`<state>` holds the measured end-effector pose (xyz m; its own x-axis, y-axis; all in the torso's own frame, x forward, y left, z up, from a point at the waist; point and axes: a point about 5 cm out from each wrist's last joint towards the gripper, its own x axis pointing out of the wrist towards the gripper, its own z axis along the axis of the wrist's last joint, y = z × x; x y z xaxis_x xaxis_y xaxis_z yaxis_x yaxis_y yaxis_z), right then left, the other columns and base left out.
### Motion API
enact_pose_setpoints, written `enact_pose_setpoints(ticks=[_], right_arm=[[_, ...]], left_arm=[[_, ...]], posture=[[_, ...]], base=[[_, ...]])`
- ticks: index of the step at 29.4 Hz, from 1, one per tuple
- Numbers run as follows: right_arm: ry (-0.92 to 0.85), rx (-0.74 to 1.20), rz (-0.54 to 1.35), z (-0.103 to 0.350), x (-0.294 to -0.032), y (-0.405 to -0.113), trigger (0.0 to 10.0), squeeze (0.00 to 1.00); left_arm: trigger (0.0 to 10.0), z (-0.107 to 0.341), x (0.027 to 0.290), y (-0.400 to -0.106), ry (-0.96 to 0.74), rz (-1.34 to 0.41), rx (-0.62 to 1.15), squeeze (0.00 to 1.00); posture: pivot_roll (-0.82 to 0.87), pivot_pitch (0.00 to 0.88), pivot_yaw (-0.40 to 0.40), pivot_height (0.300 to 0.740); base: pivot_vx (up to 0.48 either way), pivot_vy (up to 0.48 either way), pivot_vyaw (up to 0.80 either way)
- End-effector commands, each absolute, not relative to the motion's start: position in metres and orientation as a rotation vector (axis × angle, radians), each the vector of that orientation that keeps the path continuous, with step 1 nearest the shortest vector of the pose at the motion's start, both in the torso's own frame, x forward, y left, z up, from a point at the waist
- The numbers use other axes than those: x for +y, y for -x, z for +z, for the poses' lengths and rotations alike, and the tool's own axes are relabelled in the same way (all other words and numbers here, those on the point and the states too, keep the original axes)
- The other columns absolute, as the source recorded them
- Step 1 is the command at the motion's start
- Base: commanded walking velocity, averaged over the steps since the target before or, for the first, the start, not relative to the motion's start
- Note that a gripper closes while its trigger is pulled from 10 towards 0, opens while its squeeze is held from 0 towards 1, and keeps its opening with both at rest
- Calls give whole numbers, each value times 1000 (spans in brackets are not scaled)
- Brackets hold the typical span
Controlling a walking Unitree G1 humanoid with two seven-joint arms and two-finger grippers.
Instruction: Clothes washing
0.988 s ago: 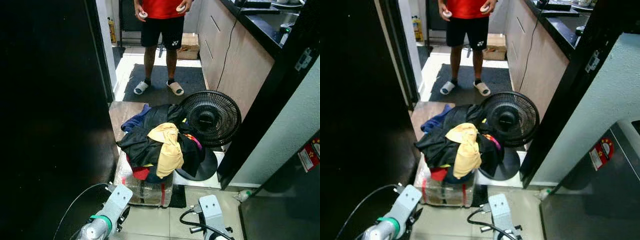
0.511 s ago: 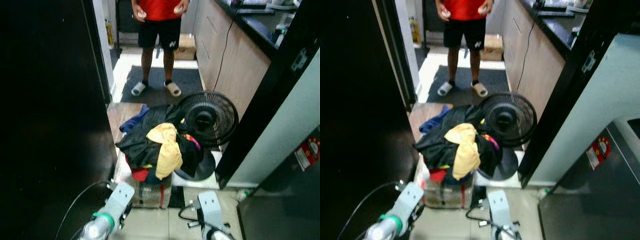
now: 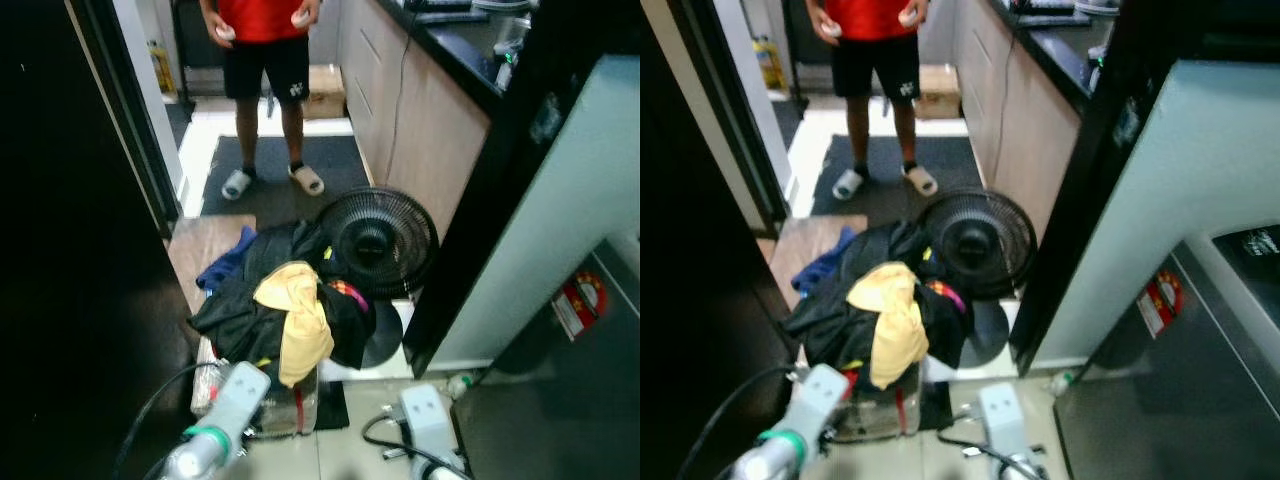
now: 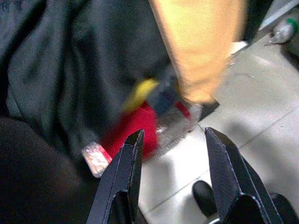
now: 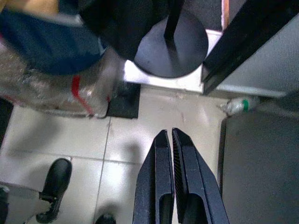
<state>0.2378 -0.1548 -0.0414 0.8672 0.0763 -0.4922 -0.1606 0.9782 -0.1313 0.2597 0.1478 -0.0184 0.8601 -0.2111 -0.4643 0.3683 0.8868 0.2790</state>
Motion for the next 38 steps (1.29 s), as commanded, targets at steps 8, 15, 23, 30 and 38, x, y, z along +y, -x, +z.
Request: enact_pose_setpoints(ticks=[8,15,23,30,38], right_arm=[[170,497,144,-39,-150,-241,10000,0],[179,485,148,-38,-150,-241,10000,0],[191,170,55,19,-168,-290,10000,0],[223,39,11,49,-184,-308,10000,0],[213,-43,116,62,-187,-297,10000,0]], left_arm=[[10000,-23,154,-257,-383,-291,472,0],[10000,-23,154,-257,-381,-285,473,0],[10000,31,161,-300,-385,-203,232,0],[10000,62,175,-316,-485,-136,97,0],[10000,77,186,-301,-497,-224,11,0]], posture=[[76,0,30,740],[75,0,31,740],[69,0,36,740],[68,0,37,740],[66,0,37,740]], base=[[377,0,0],[0,0,0],[0,0,0],[0,0,0],[0,0,0]])
